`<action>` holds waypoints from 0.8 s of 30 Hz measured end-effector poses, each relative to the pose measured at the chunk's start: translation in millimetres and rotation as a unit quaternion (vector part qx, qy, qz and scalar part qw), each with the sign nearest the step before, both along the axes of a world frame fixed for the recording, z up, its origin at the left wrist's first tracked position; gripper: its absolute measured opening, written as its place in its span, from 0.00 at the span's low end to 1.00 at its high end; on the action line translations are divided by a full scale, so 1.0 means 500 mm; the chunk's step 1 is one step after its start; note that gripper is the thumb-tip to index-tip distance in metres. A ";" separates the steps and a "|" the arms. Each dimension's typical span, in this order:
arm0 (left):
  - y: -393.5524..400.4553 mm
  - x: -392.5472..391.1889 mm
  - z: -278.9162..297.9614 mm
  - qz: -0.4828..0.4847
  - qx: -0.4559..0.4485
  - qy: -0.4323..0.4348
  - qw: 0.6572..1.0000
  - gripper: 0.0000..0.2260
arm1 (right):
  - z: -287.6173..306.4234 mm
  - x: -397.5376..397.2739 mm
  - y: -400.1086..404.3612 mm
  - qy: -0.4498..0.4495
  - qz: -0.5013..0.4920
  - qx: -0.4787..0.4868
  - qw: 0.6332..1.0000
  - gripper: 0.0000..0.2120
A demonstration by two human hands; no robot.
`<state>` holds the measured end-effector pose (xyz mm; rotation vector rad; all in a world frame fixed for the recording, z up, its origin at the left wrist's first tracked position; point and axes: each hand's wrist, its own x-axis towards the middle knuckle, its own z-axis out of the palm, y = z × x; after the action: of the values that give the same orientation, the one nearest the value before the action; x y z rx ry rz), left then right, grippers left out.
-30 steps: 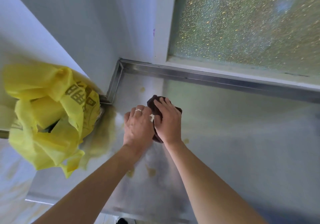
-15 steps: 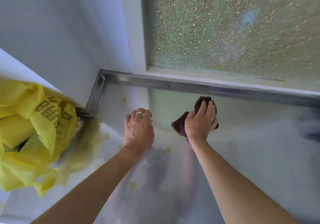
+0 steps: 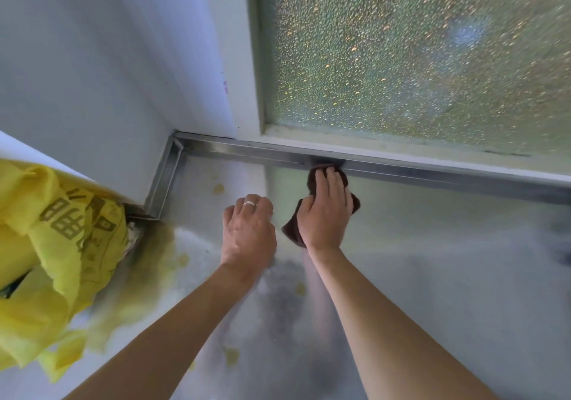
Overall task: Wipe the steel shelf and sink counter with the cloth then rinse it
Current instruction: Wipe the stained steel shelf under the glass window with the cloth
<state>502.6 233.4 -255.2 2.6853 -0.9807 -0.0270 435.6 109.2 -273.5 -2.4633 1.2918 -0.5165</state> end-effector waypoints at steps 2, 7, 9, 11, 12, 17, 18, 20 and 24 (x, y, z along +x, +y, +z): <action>0.003 0.008 0.000 -0.002 -0.008 -0.001 1.000 0.10 | 0.001 0.031 0.026 -0.015 0.018 0.003 1.000 0.24; 0.029 0.030 0.008 -0.011 -0.047 -0.002 0.999 0.16 | 0.005 0.111 0.081 -0.073 0.094 0.011 0.993 0.26; 0.044 0.042 0.011 0.001 -0.049 0.008 0.999 0.18 | 0.005 0.128 0.088 -0.080 0.120 0.017 0.989 0.26; 0.057 0.048 0.015 0.010 -0.045 0.011 0.999 0.17 | 0.005 0.135 0.085 -0.085 0.151 0.028 0.985 0.25; 0.063 0.048 0.015 0.013 -0.041 0.009 0.999 0.14 | 0.009 0.136 0.080 -0.088 0.172 0.040 0.980 0.25; 0.080 0.046 0.004 0.033 -0.024 -0.007 0.999 0.07 | 0.028 0.098 0.058 -0.168 0.217 0.040 0.961 0.19; 0.086 0.047 0.003 0.035 -0.025 -0.015 0.999 0.07 | 0.025 0.078 0.060 -0.161 0.174 0.022 0.971 0.19; 0.098 0.051 0.001 0.045 -0.015 -0.033 0.998 0.06 | 0.021 0.045 0.067 -0.112 0.044 -0.008 0.993 0.20; 0.125 0.066 0.003 0.094 0.041 -0.005 0.995 0.13 | 0.001 0.043 0.087 -0.014 -0.039 -0.002 0.999 0.24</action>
<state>535.4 295.9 -253.5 2.8443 -0.7393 -0.0150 457.3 152.9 -273.1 -2.4081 1.3815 -0.5728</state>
